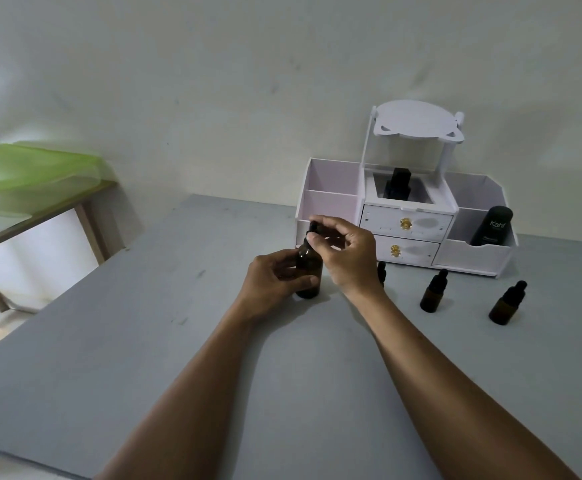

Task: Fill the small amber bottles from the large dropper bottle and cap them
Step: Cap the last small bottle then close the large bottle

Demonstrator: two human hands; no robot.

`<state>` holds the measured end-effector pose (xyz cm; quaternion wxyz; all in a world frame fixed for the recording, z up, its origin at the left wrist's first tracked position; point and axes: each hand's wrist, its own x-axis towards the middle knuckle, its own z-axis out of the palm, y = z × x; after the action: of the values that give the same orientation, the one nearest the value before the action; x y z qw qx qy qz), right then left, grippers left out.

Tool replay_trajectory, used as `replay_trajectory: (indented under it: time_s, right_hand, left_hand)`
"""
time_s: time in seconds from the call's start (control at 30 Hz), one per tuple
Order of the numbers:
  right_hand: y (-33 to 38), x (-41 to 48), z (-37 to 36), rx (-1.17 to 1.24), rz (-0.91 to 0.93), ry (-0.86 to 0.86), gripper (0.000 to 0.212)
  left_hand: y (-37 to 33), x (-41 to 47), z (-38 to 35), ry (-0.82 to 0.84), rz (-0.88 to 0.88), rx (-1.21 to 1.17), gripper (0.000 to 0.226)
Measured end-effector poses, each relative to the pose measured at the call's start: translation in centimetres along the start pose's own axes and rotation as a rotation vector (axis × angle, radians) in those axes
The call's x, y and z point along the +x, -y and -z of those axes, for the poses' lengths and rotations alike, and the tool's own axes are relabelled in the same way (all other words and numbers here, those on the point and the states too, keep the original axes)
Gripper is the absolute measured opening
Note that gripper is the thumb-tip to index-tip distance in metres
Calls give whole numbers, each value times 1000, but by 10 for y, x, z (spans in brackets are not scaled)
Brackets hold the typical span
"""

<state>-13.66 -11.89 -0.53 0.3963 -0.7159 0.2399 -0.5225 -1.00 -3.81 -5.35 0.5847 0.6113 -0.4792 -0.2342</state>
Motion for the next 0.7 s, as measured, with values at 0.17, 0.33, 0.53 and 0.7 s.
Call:
replay_trajectory:
  time_s: [0.17, 0.33, 0.53, 0.7]
  right_hand:
    - [0, 1, -1, 55, -46, 35, 30]
    - [1, 1, -1, -62, 14, -9, 21]
    - [-2, 1, -2, 99, -45, 59, 28]
    - [3, 4, 6, 152, -83, 124, 29]
  left_hand:
    - [-1, -1, 0, -1, -7, 4, 54]
    - [-1, -1, 1, 14, -27, 32, 53]
    - [1, 0, 2, 13, -19, 27, 54]
    - [2, 1, 3, 17, 1, 29, 58]
